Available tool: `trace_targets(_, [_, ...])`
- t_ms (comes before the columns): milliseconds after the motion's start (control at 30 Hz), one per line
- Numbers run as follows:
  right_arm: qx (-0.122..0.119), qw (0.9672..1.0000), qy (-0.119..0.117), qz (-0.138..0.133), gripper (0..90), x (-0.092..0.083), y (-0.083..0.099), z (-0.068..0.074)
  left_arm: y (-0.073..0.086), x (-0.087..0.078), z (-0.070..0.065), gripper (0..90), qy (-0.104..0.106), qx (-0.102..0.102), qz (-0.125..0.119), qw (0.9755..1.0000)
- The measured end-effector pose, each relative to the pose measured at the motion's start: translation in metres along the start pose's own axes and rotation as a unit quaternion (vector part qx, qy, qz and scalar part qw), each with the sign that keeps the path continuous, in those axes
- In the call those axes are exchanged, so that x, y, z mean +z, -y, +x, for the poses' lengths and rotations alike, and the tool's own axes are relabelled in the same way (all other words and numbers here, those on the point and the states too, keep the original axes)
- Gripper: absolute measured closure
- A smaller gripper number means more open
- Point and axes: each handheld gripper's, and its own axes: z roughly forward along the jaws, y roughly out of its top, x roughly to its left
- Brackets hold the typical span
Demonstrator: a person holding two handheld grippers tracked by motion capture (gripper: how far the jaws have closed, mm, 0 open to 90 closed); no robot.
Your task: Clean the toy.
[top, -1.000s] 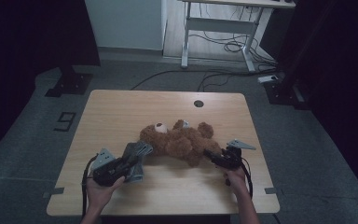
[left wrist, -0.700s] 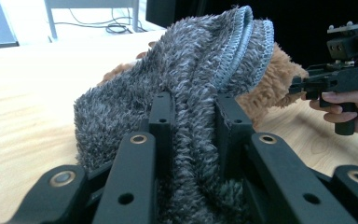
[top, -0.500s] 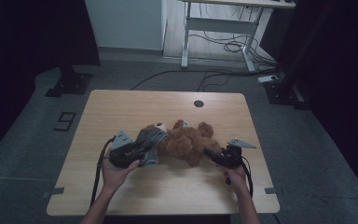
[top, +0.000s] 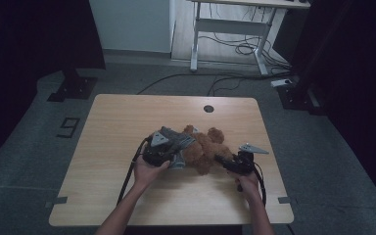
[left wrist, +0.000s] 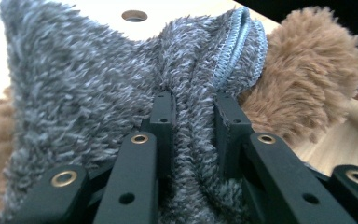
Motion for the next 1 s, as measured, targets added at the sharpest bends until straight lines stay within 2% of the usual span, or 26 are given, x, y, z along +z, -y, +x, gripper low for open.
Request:
trace_targets(100, [0.005,1.0,-0.008,0.001,50.7,0.0,0.001,-0.002,0.004,-0.008,0.003,72.0,-0.004,-0.001,-0.001,1.0])
trace_targets(233, [0.003,1.0,-0.007,0.002,50.7,-0.001,0.001,-0.002,0.007,-0.017,0.006,72.1,-0.016,0.003,-0.004,0.9999])
trace_targets(267, [0.004,1.0,-0.007,0.001,50.8,-0.001,0.001,-0.002,0.009,-0.024,0.012,72.0,-0.025,0.0,-0.009,0.9997])
trace_targets(333, [0.003,1.0,-0.008,0.002,50.8,-0.002,0.001,-0.002,0.01,-0.028,0.016,72.0,-0.03,-0.002,-0.01,0.9995])
trace_targets(367, [0.0,1.0,-0.01,0.001,50.8,-0.002,0.001,-0.003,0.012,-0.035,0.024,72.0,-0.041,-0.008,-0.011,0.9991])
trace_targets(400, [0.0,1.0,-0.01,0.001,50.8,-0.002,0.001,-0.003,0.012,-0.035,0.024,72.0,-0.041,-0.008,-0.011,0.9991])
trace_targets(433, [-0.001,0.9999,-0.012,0.003,50.8,-0.003,0.002,-0.003,0.016,-0.039,0.034,72.0,-0.051,-0.018,-0.009,0.9985])
trace_targets(533, [0.0,0.9999,-0.012,0.003,50.8,-0.003,0.002,-0.003,0.025,-0.043,0.05,72.0,-0.066,-0.039,-0.002,0.9971])
trace_targets(567, [0.0,0.9999,-0.012,0.003,50.8,-0.003,0.002,-0.003,0.028,-0.044,0.055,72.0,-0.068,-0.047,0.0,0.9966])
trace_targets(600, [0.0,0.9999,-0.012,0.003,50.8,-0.003,0.002,-0.003,0.028,-0.044,0.055,72.0,-0.068,-0.047,0.0,0.9966])
trace_targets(633, [0.001,0.9999,-0.012,0.001,50.8,-0.002,0.002,-0.003,0.036,-0.043,0.063,71.9,-0.062,-0.068,0.002,0.9957])
trace_targets(733, [0.002,0.9999,-0.012,0.001,50.8,-0.002,0.003,-0.003,0.043,-0.042,0.067,71.9,-0.065,-0.074,0.007,0.9951])
trace_targets(767, [0.003,0.9999,-0.013,0.002,50.8,-0.002,0.003,-0.004,0.048,-0.04,0.071,71.9,-0.072,-0.077,0.015,0.9943])
trace_targets(867, [0.005,0.9999,-0.013,0.001,50.8,-0.002,0.003,-0.004,0.054,-0.038,0.077,71.9,-0.076,-0.085,0.027,0.9932])
trace_targets(1000, [0.006,0.9999,-0.014,0.0,50.8,-0.001,0.004,-0.005,0.052,-0.043,0.077,71.9,-0.07,-0.087,0.022,0.9935])
